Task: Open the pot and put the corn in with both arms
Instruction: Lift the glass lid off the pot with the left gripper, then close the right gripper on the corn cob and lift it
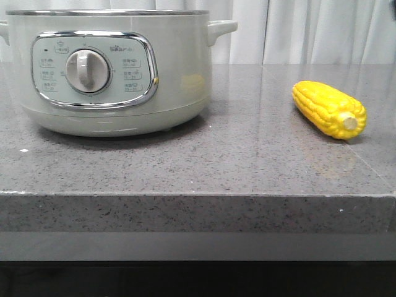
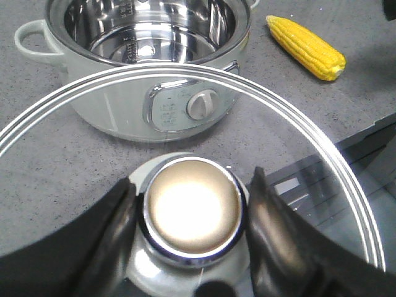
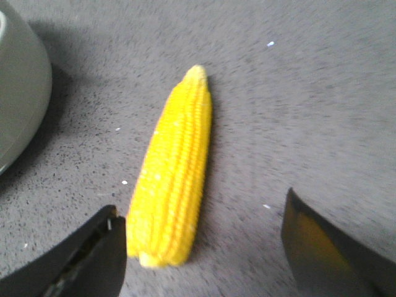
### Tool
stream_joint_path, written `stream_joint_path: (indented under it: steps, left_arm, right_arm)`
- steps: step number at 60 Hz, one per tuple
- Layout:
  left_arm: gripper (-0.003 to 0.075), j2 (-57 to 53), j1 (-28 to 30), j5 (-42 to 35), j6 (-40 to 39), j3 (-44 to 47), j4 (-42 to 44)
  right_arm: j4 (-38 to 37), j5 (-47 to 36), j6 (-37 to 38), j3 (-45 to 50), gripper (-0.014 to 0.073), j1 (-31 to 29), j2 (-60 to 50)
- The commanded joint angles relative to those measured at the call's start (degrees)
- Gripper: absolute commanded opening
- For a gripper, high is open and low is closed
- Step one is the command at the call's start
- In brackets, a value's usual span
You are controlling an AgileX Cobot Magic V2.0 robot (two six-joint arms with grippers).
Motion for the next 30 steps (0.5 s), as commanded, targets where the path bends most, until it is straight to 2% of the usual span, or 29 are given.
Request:
stream_joint_path:
  steps: [1, 16, 30]
  left_arm:
    - [0.0209, 0.25, -0.31, -8.53, -0.33, -2.00, -1.86]
    - [0.0209, 0.25, -0.31, -8.53, -0.33, -2.00, -1.86]
    - [0.0209, 0.25, -0.31, -8.53, -0.33, -2.00, -1.86]
  right_arm:
    - [1.83, -1.89, -0.46, -5.64, 0.0544, 1.28, 5.46]
    - [2.33, -1.21, -0.46, -11.89, 0.0544, 4.38, 18.27]
    - [2.33, -1.05, -0.46, -13.73, 0.0537, 4.56, 24.03]
